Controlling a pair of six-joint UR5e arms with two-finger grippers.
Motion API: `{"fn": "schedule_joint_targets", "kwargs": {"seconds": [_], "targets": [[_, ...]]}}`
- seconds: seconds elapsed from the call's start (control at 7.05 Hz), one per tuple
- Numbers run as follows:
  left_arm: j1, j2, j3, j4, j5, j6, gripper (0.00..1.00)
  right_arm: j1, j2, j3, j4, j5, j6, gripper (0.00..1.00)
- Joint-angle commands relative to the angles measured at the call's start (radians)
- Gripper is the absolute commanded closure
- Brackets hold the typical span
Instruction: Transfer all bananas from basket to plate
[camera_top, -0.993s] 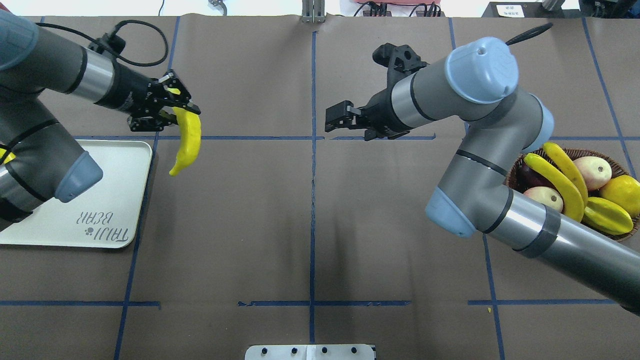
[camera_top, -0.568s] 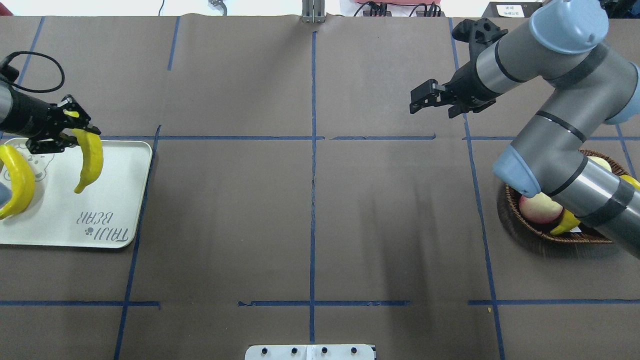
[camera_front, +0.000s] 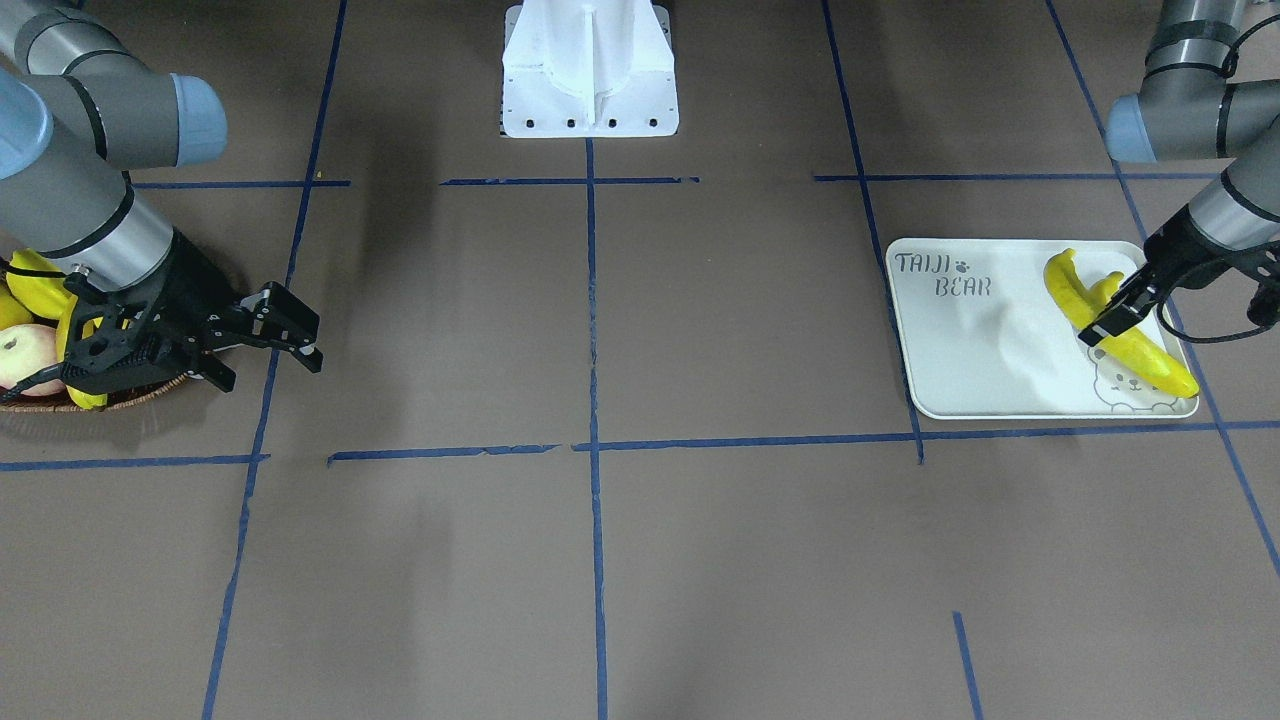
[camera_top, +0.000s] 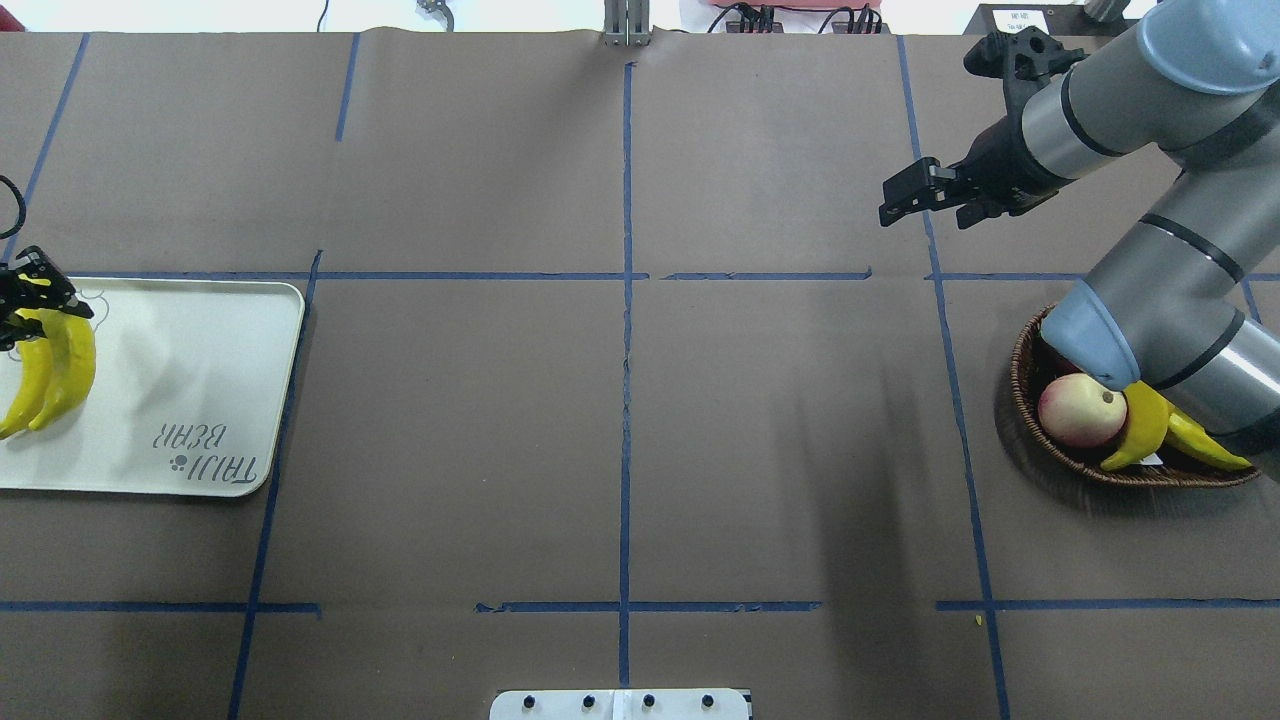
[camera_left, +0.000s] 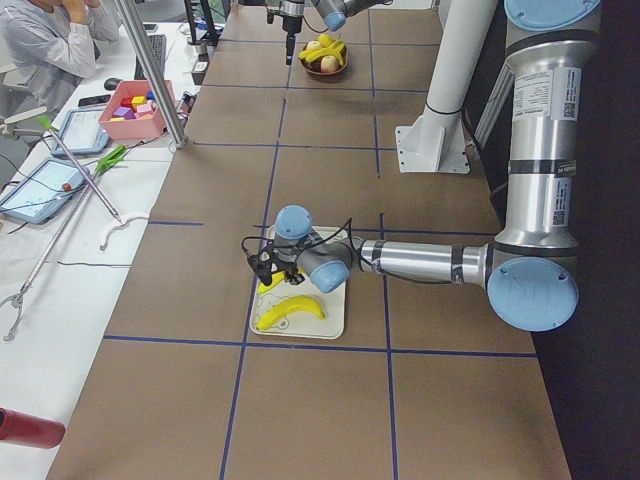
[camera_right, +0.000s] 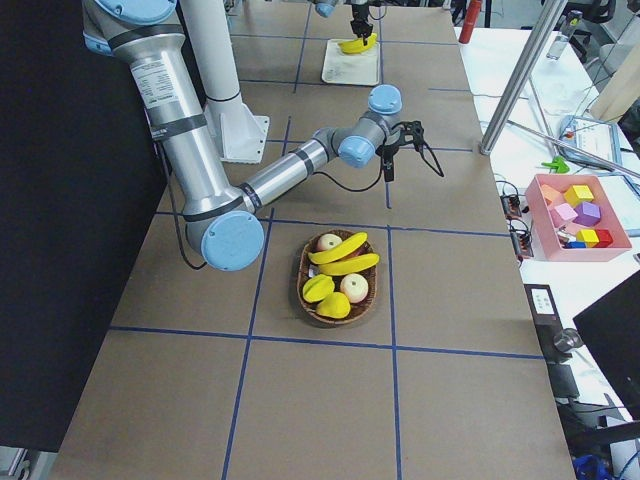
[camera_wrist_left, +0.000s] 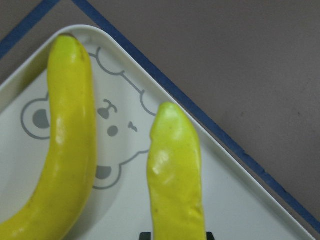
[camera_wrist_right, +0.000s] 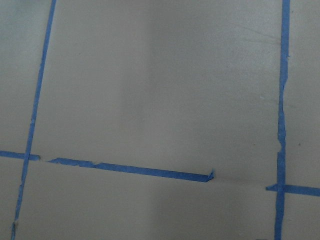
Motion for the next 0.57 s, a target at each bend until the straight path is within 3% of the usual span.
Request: {"fn": "schedule_joint_targets", "kwargs": {"seconds": [0.0,0.28,0.43], "targets": [[0.003,-0.014,0.061,0.0,0.035,0.008,0.94,0.0,-0.001,0.017,-0.011,0.0,-0.002,0.01],[0.003,-0.034,0.076,0.003,0.068,0.005,0.87,-0.001,0.001,0.02,-0.011,0.0,-0.002,0.01],[0.003,-0.057,0.096,0.005,0.07,0.006,0.69,-0.001,-0.001,0.02,-0.013,0.0,-0.002,0.01]]}}
